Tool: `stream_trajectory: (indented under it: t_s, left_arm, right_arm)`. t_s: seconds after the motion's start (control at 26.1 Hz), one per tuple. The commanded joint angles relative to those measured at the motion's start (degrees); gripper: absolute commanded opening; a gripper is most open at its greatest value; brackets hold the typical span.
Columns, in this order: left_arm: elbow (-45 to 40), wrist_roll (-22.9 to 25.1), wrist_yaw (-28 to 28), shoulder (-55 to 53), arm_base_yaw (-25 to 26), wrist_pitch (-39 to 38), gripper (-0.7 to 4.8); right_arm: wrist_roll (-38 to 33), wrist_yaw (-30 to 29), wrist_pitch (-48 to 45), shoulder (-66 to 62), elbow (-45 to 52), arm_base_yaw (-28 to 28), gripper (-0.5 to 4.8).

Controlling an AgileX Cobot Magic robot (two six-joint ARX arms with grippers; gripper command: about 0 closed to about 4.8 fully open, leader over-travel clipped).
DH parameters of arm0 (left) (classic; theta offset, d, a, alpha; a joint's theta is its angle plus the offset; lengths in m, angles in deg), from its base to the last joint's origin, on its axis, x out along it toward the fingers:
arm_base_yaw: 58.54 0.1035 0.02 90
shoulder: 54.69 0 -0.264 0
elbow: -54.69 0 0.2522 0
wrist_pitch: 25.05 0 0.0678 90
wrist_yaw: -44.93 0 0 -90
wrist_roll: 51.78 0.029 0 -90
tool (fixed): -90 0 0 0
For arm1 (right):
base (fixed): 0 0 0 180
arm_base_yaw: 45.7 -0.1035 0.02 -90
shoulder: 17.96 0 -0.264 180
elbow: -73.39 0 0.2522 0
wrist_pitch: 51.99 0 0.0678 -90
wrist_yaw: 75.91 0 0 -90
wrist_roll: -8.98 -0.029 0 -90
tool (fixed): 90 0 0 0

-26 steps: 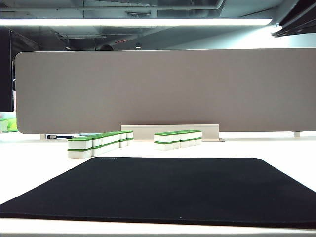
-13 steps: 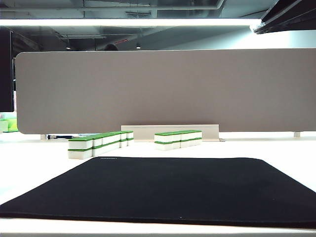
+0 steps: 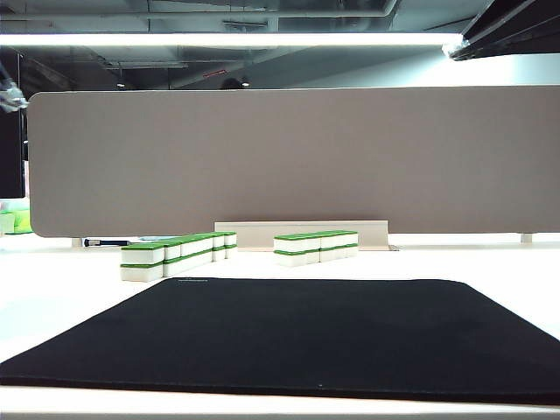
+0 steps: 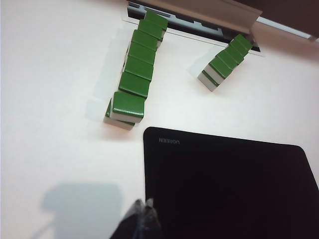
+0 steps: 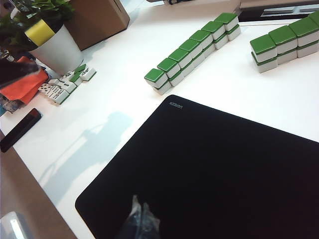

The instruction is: Take a mahjong tile from the mahjong wall and then place it on the table close to you.

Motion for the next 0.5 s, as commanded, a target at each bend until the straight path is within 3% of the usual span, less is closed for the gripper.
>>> stream_trajectory:
  t_s: [0.04, 0.5]
  left_arm:
    - [4.9, 3.06, 0.33, -5.22, 0.04, -3.06, -0.05]
    - [21.29, 7.06, 0.09, -25.11, -0.02, -8.2, -0.05]
  right_arm:
    - [0.04, -0.13, -0.92, 0.11, -0.28, -0.07, -0.01]
    - [0.04, -0.13, -0.87, 0.11, -0.22, -0.09, -0.01]
